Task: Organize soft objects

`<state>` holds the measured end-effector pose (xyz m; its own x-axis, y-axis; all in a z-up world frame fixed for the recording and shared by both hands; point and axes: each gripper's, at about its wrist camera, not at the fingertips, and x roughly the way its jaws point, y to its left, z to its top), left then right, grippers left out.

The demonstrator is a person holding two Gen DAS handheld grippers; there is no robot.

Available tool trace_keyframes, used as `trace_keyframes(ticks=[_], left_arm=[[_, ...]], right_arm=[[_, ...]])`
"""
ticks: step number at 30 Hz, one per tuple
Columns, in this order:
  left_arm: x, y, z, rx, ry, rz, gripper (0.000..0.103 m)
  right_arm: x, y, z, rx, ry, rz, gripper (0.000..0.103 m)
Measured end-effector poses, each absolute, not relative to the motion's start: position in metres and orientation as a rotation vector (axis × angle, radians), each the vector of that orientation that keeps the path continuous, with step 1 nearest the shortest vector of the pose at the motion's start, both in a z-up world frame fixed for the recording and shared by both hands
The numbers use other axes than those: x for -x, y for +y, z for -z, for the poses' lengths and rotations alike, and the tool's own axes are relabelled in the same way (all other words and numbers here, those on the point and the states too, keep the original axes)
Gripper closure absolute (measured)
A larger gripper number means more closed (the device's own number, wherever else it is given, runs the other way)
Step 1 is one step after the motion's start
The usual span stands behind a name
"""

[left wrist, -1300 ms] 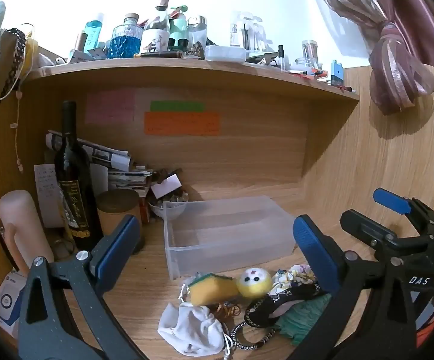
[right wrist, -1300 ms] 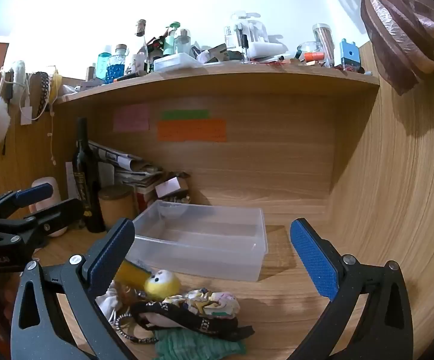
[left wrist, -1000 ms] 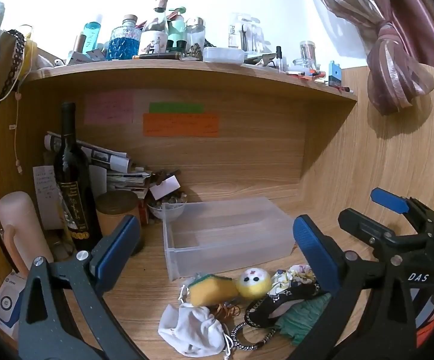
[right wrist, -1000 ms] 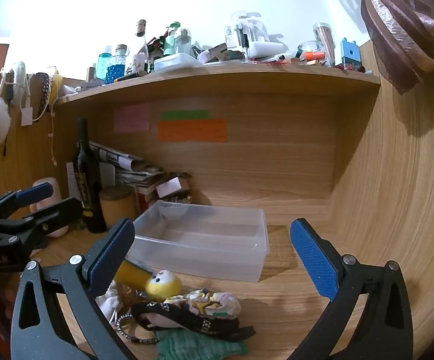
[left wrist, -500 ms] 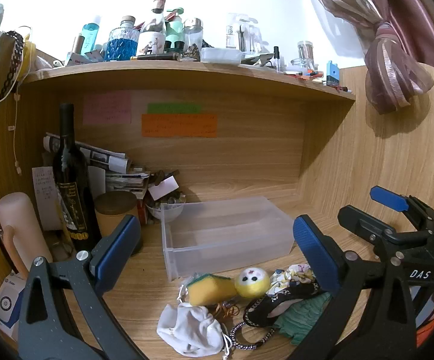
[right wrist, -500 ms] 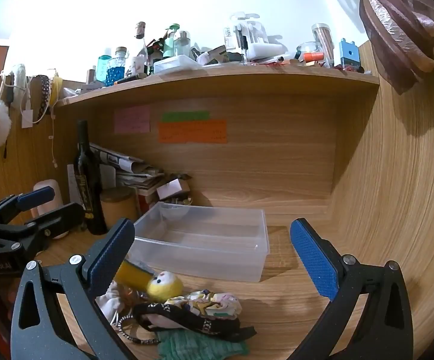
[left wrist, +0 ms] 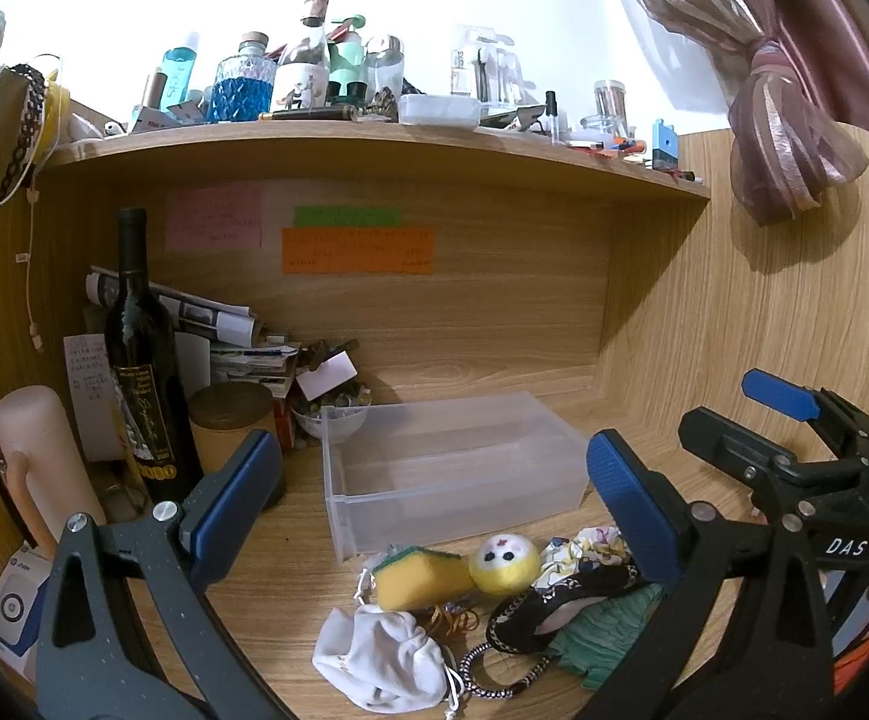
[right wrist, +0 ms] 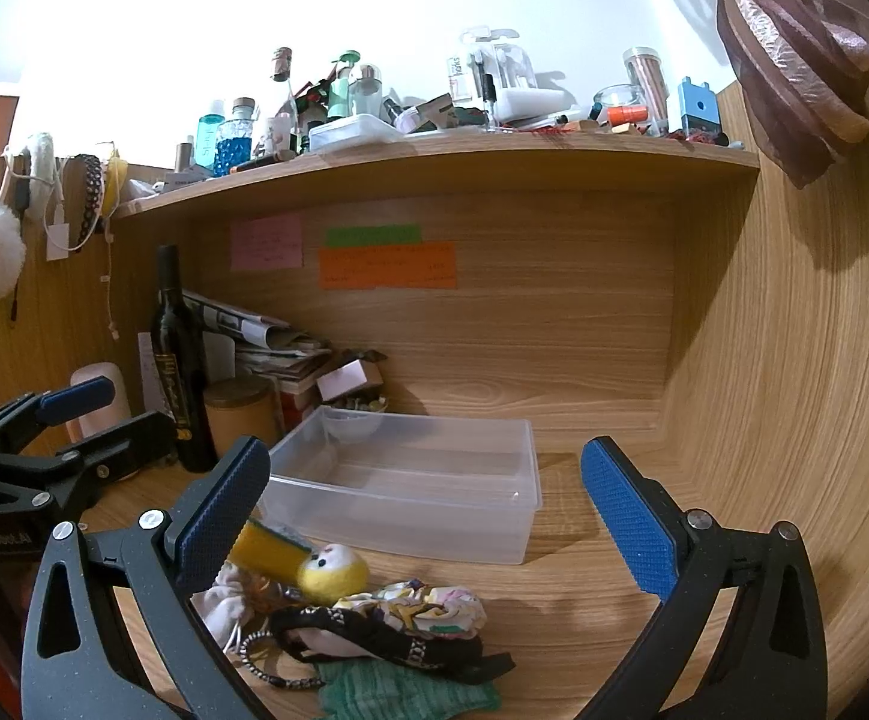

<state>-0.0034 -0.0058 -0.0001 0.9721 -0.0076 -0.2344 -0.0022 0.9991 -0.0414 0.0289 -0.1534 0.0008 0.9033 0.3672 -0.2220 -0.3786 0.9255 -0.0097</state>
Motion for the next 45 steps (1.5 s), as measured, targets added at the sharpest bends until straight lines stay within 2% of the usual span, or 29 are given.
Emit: trace_keyframes(ticks=[45], left_arm=[[0.0071,-0.0101,0.0006,0.024,0.234,0.012,0.000]], right_arm=[[-0.0278,-0.1563,0.0002,0.044,0.213,-0.385,0.000]])
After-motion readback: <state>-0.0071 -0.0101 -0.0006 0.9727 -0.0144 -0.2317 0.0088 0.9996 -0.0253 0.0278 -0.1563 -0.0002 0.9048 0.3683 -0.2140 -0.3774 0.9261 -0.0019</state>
